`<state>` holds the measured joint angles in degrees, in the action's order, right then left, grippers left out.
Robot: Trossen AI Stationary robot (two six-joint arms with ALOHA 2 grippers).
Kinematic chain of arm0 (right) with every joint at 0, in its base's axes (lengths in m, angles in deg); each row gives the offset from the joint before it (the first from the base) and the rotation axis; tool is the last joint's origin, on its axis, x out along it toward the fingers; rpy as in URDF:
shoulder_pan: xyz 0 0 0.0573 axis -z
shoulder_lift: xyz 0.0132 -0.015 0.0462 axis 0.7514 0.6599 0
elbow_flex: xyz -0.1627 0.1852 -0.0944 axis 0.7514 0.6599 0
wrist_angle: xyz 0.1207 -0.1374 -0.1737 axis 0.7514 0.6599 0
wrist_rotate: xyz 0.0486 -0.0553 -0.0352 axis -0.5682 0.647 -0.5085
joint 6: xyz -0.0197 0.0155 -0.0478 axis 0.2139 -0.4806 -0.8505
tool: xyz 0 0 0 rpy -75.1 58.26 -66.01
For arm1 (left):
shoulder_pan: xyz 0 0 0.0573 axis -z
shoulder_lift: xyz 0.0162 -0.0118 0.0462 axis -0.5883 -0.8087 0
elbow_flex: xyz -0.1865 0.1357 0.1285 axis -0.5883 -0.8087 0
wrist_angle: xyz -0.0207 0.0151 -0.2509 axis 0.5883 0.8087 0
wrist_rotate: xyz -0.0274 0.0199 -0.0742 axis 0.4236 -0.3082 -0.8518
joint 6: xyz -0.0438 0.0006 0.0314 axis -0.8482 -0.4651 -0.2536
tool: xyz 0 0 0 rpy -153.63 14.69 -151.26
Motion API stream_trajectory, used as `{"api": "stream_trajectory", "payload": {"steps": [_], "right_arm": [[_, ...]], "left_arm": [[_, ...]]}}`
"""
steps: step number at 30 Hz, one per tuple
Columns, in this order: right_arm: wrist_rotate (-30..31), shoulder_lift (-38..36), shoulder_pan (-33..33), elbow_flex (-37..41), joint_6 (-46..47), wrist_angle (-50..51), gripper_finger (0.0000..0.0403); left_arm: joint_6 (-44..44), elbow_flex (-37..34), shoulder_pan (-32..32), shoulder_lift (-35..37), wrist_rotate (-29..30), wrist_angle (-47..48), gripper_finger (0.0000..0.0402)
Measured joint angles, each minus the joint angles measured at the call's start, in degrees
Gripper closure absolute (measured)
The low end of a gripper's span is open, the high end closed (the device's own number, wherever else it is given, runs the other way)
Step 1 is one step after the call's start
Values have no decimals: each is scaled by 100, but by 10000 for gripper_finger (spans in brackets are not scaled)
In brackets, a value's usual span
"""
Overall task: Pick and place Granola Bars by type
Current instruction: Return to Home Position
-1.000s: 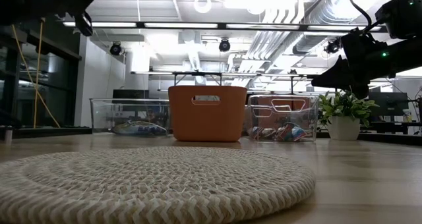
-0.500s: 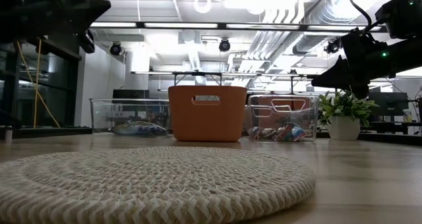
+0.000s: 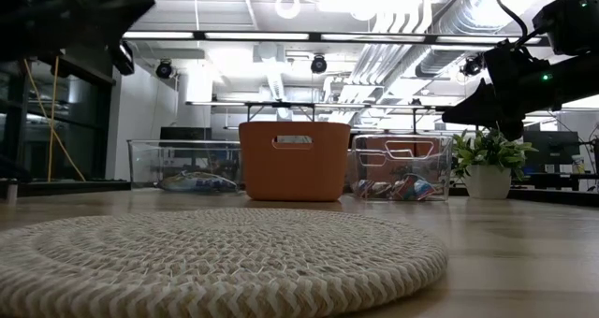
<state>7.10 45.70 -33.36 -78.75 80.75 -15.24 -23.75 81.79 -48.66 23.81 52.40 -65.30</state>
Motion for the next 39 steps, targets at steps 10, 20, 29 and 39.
{"api": "stream_trajectory", "payload": {"steps": [10,20,29,39], "right_arm": [[0,1,-1,0,0,1,402],[0,1,1,-1,0,0,402],[0,0,1,0,0,0,402],[0,-1,0,-1,0,2,402]], "left_arm": [[1215,-2,937,-19,1372,665,401],[1455,-4,966,-23,1717,1483,401],[1458,-4,966,-18,2203,2478,401],[2096,-4,964,-20,2246,2489,401]]}}
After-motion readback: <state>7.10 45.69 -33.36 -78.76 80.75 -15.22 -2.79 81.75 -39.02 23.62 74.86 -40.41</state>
